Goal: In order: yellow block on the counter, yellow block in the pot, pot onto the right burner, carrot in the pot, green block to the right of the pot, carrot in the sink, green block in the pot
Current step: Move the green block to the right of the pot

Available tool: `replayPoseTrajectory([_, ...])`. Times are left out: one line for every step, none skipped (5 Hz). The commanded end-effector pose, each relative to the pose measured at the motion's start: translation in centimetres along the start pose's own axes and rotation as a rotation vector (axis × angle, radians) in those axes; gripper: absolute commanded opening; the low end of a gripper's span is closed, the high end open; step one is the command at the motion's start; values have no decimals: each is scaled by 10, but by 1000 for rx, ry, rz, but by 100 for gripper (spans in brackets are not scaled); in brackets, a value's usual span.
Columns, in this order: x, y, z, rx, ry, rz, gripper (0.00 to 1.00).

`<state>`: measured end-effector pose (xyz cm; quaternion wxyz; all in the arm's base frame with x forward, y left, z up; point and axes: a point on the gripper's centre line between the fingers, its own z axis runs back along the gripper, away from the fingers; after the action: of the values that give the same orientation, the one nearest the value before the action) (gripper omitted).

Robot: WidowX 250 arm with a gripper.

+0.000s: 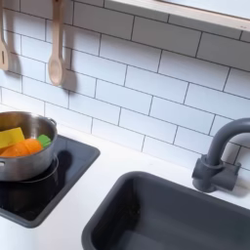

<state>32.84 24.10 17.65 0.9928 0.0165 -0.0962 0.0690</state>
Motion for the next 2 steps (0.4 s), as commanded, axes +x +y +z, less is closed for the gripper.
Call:
replayPoseTrajectory([8, -6, 34, -23, -70, 10, 0])
replayPoseTrajectory([13, -14, 42, -59, -81, -4, 0])
